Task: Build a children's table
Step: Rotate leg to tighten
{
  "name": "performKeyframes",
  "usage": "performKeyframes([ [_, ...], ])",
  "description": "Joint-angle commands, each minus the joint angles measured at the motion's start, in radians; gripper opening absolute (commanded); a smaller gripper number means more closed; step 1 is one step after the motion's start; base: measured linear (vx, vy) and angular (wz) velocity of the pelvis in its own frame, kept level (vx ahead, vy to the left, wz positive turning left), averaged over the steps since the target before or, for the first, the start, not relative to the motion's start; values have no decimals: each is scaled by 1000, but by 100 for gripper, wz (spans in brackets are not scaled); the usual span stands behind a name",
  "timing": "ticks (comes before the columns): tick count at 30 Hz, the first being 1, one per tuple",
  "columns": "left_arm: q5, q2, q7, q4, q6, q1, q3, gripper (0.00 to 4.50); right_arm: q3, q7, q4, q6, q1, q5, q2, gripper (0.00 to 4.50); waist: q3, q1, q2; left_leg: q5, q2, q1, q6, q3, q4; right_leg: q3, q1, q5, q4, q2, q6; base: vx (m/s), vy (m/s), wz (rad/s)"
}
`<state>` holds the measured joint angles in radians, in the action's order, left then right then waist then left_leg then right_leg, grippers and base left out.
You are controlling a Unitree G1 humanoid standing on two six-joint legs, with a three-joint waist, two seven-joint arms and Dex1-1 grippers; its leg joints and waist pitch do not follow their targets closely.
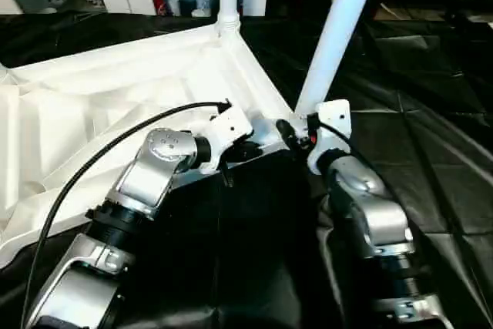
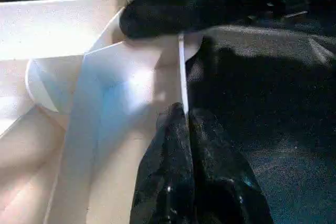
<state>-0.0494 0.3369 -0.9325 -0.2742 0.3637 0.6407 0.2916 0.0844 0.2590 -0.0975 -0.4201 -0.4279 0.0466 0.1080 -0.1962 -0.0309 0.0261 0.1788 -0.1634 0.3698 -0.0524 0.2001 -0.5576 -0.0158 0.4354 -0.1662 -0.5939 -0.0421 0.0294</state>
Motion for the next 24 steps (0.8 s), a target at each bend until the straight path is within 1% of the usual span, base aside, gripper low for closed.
performKeyframes([
  [1, 1, 33, -70, -2, 2, -53, 63, 0, 57, 167, 64, 8, 14, 11, 94, 383, 66, 1, -8, 115, -59, -11, 50, -28, 59, 55, -61, -116, 61, -90, 207, 0, 0, 0],
  [2, 5, 41, -80, 6, 2, -59, 62, 0, 57, 200, 77, 13, 17, 18, 117, 383, 67, 2, -8, 101, -59, -10, 58, -27, 57, 55, -62, -86, 58, -90, 214, 0, 0, 0],
  [3, 11, 53, -98, 18, -7, -67, 60, 0, 56, 246, 92, 18, 21, 31, 146, 383, 69, 2, -7, 74, -59, -6, 75, -27, 54, 56, -68, -21, 51, -90, 229, 0, 0, 0],
  [4, 24, 71, -128, 35, -20, -81, 59, 0, 53, 311, 113, 29, 25, 50, 188, 383, 70, 2, -7, 60, -58, -6, 95, -25, 51, 56, -68, 28, 47, -90, 244, 0, 0, 0],
  [5, 38, 96, -164, 57, -28, -99, 55, 0, 43, 389, 137, 39, 30, 79, 236, 383, 70, 3, -7, 56, -59, -5, 103, -25, 50, 56, -70, 43, 46, -91, 251, 0, 0, 0],
  [6, 45, 114, -191, 68, -57, -111, 56, 0, 34, 434, 151, 35, 33, 103, 261, 383, 68, 0, -7, 58, -61, -7, 116, -24, 49, 57, -71, 63, 45, -92, 258, 0, 0, 0],
  [7, 48, 124, -206, 74, -76, -117, 56, 0, 28, 457, 159, 30, 35, 118, 273, 383, 66, 0, -8, 66, -62, -8, 126, -24, 50, 56, -71, 54, 46, -91, 265, 0, 0, 0],
  [8, 72, 146, -246, 94, -95, -134, 49, 0, 26, 504, 169, 31, 39, 131, 309, 383, 65, 1, -8, 69, -63, -8, 125, -23, 50, 55, -69, 44, 46, -89, 266, 0, 0, 0],
  [9, 83, 155, -263, 103, -101, -141, 45, 0, 27, 523, 173, 32, 40, 136, 325, 383, 65, 0, -8, 81, -63, -11, 126, -23, 51, 54, -69, 12, 49, -90, 269, 0, 0, 0],
  [10, 109, 181, -307, 128, -114, -157, 35, 0, 25, 571, 179, 38, 43, 151, 363, 383, 63, -2, -9, 91, -65, -11, 123, -23, 52, 54, -68, -21, 51, -90, 270, 0, 0, 0],
  [11, 117, 196, -326, 139, -123, -163, 33, 0, 26, 598, 181, 39, 45, 163, 382, 383, 63, -1, -9, 93, -67, -12, 121, -24, 53, 53, -68, -34, 52, -92, 271, 0, 0, 0],
  [12, 124, 209, -341, 148, -128, -166, 30, 0, 29, 625, 181, 45, 47, 170, 400, 383, 62, -1, -9, 100, -68, -14, 120, -24, 53, 53, -64, -63, 54, -91, 273, 0, 0, 0],
  [14, 130, 218, -348, 155, -127, -168, 25, 0, 33, 648, 179, 54, 49, 173, 417, 383, 60, 0, -11, 104, -69, -15, 115, -24, 53, 53, -62, -93, 55, -92, 276, 0, 0, 0],
  [15, 140, 228, -353, 160, -130, -168, 17, 0, 39, 691, 176, 52, 51, 185, 438, 383, 59, 0, -11, 105, -68, -15, 113, -23, 53, 53, -61, -108, 57, -93, 276, 0, 0, 0],
  [16, 149, 232, -360, 165, -128, -168, 14, 0, 44, 715, 179, 55, 53, 191, 449, 383, 61, -1, -7, 100, -68, -15, 112, -23, 52, 54, -64, -105, 56, -93, 275, 0, 0, 0],
  [18, 155, 236, -365, 168, -128, -168, 13, 0, 48, 734, 181, 56, 54, 197, 458, 383, 62, -2, -9, 78, -67, -14, 118, -23, 50, 54, -64, -78, 51, -93, 278, 0, 0, 0],
  [20, 160, 240, -369, 168, -133, -168, 14, 0, 65, 769, 181, 50, 54, 206, 471, 383, 64, -2, -6, 57, -65, -13, 129, -22, 48, 54, -66, -43, 47, -92, 283, 0, 0, 0],
  [23, 167, 239, -374, 165, -138, -169, 15, 0, 81, 773, 166, 65, 52, 194, 468, 383, 67, -2, -6, 33, -65, -12, 144, -22, 44, 53, -67, -9, 42, -92, 292, 0, 0, 0],
  [24, 167, 239, -374, 165, -138, -169, 15, 0, 82, 773, 166, 65, 52, 194, 468, 366, 66, -1, -5, 35, -65, -12, 145, -22, 44, 52, -67, -12, 43, -91, 292, 0, 0, 0],
])
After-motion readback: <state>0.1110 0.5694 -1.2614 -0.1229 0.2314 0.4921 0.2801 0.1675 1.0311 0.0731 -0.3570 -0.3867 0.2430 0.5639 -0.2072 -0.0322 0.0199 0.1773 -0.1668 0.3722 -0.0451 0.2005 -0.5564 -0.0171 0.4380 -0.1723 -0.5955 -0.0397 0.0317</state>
